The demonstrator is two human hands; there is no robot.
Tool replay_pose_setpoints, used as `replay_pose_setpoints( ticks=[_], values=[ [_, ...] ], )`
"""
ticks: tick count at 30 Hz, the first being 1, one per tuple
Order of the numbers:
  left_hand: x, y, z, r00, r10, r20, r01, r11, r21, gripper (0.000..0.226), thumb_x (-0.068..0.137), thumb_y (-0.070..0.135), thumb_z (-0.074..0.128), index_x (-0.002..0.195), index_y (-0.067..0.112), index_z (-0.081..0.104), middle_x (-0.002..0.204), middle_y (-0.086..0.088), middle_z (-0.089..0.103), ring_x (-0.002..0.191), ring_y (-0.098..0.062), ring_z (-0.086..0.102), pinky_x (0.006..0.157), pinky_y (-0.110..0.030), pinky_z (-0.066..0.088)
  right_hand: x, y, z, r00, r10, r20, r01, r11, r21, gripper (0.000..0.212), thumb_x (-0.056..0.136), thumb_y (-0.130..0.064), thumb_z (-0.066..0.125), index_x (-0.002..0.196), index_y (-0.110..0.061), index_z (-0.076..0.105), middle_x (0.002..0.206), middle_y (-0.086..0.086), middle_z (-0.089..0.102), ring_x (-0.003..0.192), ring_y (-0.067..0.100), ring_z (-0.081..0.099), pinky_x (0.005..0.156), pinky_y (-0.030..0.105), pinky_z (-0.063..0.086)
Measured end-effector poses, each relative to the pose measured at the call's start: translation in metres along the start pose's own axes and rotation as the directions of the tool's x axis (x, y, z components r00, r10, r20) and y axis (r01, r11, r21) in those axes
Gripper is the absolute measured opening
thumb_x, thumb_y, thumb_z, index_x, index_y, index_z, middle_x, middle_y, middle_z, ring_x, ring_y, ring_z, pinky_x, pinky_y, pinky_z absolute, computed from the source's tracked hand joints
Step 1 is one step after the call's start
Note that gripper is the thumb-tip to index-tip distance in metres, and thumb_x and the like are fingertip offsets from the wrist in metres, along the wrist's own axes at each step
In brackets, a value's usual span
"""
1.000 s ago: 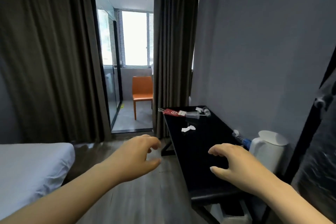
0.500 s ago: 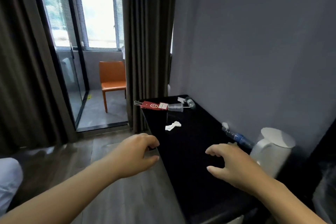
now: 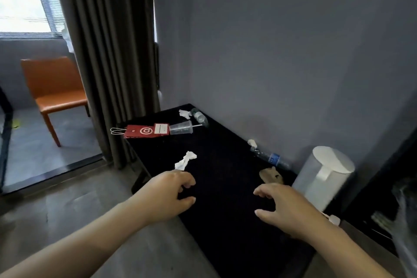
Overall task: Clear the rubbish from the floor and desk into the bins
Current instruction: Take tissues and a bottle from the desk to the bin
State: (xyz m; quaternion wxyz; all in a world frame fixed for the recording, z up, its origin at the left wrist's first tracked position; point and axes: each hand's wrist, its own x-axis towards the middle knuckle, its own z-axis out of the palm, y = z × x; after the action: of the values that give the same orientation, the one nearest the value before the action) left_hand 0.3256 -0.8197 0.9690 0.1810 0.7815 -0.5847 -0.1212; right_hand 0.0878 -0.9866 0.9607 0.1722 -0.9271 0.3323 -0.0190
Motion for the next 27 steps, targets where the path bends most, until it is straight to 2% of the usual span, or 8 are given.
replay_pose_setpoints(
  ticks=[9, 14, 21, 25, 27],
  values=[
    [0.116, -0.045, -0.001, 0.989, 0.115, 0.094, -0.117, 0.993, 0.015, 0.036, 0.085, 0.043, 0.063, 0.119, 0.033, 0.056, 0.111, 0.020, 0.054, 0.098, 0.003, 0.056, 0.082, -0.013, 0.047, 0.091, 0.031, 0.011, 0.985, 0.167, -0.037, -0.163, 0.983, 0.087, 0.043, 0.083, -0.042, 0.066, 0.125, -0.033, 0.056, 0.119, -0.019, 0.055, 0.109, -0.002, 0.052, 0.092, 0.017, 0.045],
    [0.192, -0.078, 0.004, 0.982, 0.117, 0.148, -0.123, 0.992, 0.035, 0.034, 0.085, 0.044, 0.063, 0.117, 0.034, 0.057, 0.104, 0.022, 0.052, 0.094, 0.005, 0.055, 0.075, -0.008, 0.044, 0.158, 0.066, 0.019, 0.974, 0.226, -0.003, -0.223, 0.964, 0.147, 0.042, 0.082, -0.041, 0.067, 0.122, -0.031, 0.057, 0.112, -0.017, 0.053, 0.108, 0.002, 0.051, 0.096, 0.027, 0.047],
    [0.301, -0.110, 0.032, 0.972, 0.034, 0.230, -0.053, 0.996, 0.075, 0.040, 0.087, 0.041, 0.061, 0.125, 0.029, 0.055, 0.121, 0.013, 0.054, 0.104, -0.003, 0.056, 0.088, -0.020, 0.048, 0.232, 0.120, 0.032, 0.952, 0.305, 0.035, -0.307, 0.943, 0.129, 0.047, 0.080, -0.047, 0.066, 0.124, -0.034, 0.055, 0.111, -0.017, 0.052, 0.108, 0.007, 0.049, 0.094, 0.030, 0.048],
    [0.337, -0.121, 0.053, 0.959, 0.031, 0.283, -0.049, 0.997, 0.056, 0.043, 0.086, 0.041, 0.061, 0.127, 0.028, 0.054, 0.125, 0.011, 0.054, 0.108, -0.005, 0.056, 0.090, -0.021, 0.047, 0.254, 0.141, 0.041, 0.934, 0.349, 0.075, -0.356, 0.925, 0.131, 0.047, 0.081, -0.045, 0.068, 0.124, -0.033, 0.054, 0.117, -0.015, 0.050, 0.109, 0.005, 0.050, 0.092, 0.024, 0.047],
    [0.350, -0.129, 0.062, 0.951, 0.033, 0.309, -0.049, 0.998, 0.046, 0.045, 0.087, 0.040, 0.061, 0.129, 0.027, 0.052, 0.126, 0.011, 0.053, 0.109, -0.005, 0.055, 0.090, -0.020, 0.046, 0.263, 0.148, 0.045, 0.926, 0.359, 0.116, -0.373, 0.918, 0.135, 0.046, 0.084, -0.042, 0.067, 0.127, -0.033, 0.053, 0.117, -0.017, 0.049, 0.102, 0.000, 0.050, 0.082, 0.014, 0.043]
  ],
)
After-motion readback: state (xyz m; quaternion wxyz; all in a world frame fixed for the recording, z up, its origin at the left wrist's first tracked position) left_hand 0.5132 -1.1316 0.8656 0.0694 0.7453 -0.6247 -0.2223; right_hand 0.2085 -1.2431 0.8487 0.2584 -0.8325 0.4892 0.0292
